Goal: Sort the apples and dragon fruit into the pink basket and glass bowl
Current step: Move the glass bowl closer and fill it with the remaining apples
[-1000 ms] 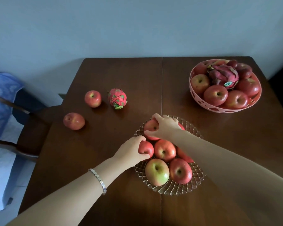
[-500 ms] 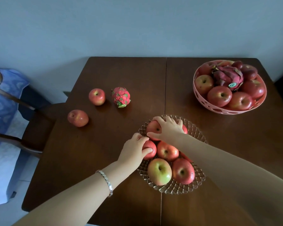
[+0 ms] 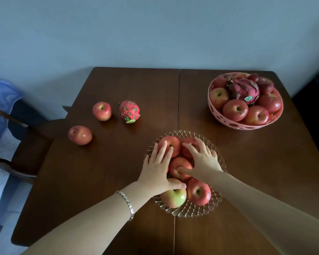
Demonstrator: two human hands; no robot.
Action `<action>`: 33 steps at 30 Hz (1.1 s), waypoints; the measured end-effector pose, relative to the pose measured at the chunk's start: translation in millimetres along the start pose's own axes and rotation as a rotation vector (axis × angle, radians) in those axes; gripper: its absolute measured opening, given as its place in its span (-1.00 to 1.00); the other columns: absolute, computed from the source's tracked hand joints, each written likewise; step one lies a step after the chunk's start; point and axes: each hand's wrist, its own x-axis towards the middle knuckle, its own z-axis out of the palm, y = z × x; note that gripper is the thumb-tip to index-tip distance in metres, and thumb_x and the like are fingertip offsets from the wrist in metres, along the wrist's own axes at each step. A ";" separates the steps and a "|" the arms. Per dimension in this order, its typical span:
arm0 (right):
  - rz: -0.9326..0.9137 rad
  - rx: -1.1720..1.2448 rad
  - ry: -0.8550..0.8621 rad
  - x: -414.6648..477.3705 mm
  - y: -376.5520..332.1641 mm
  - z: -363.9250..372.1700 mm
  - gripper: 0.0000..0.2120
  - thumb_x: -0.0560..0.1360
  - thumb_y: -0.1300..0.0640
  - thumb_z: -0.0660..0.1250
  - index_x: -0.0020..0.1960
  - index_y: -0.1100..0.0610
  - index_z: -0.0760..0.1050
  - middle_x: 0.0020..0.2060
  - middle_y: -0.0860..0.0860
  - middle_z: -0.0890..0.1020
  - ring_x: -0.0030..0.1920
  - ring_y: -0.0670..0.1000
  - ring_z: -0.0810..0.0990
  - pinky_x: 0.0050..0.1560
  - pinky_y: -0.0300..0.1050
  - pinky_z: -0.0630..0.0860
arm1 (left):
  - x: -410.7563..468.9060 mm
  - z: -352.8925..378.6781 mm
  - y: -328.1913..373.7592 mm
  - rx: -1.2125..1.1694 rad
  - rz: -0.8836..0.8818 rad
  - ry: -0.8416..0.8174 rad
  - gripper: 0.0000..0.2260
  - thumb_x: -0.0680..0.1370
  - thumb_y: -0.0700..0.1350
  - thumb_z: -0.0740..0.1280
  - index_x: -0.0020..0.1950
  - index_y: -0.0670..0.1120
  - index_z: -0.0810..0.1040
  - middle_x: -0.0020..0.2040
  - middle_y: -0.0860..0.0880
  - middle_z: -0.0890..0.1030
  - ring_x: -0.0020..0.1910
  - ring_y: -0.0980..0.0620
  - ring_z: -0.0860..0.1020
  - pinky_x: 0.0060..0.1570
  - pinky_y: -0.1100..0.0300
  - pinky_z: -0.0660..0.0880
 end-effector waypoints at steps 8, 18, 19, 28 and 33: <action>0.006 0.126 -0.010 4.8 0.6 -8.6 -0.23 0.24 -0.17 0.49 0.38 -0.25 0.25 0.41 -0.04 0.12 0.34 0.15 0.25 0.30 0.07 0.36 | 0.0 5.5 -8.3 -0.029 0.046 -0.016 0.00 0.38 0.36 0.27 0.54 -0.06 -0.24 0.52 0.03 -0.37 0.48 0.01 -0.39 0.51 -0.05 -0.21; 0.036 0.075 -0.087 5.5 -2.8 -17.8 -0.24 0.26 -0.11 0.51 0.37 -0.27 0.24 0.39 -0.01 0.12 0.34 0.14 0.23 0.28 0.06 0.39 | -1.7 13.1 -9.5 0.150 0.102 -0.097 -0.02 0.28 0.49 -0.17 0.53 -0.07 -0.28 0.54 0.00 -0.33 0.40 -0.02 -0.48 0.48 -0.14 -0.25; 0.032 0.026 -0.091 4.0 -5.9 -19.1 -0.27 0.30 -0.13 0.48 0.38 -0.25 0.23 0.39 0.00 0.13 0.35 0.15 0.23 0.30 0.07 0.36 | -2.2 12.1 -9.2 0.127 0.100 -0.095 -0.07 0.35 0.47 -0.11 0.53 -0.05 -0.29 0.54 0.01 -0.33 0.42 -0.03 -0.46 0.48 -0.15 -0.25; -0.197 0.065 -0.053 17.1 -88.1 -52.7 -0.79 0.51 -0.01 0.26 0.11 -0.03 0.53 -0.02 -0.09 0.56 0.04 -0.04 0.54 0.06 -0.11 0.50 | -21.6 -39.9 -73.2 -0.242 -0.064 0.399 -0.75 0.56 -0.05 0.24 0.21 -0.08 0.52 0.19 0.00 0.56 0.14 -0.01 0.54 0.20 0.13 0.42; -0.327 0.048 -0.100 52.8 -165.8 -55.1 -0.80 0.52 0.03 0.22 0.09 0.00 0.54 -0.02 -0.09 0.59 0.03 -0.05 0.55 0.08 -0.06 0.52 | -15.1 -83.8 -174.7 -0.253 -0.523 0.317 -0.59 0.51 -0.04 0.32 0.34 -0.05 0.37 0.31 -0.10 0.40 0.28 -0.09 0.43 0.19 0.01 0.46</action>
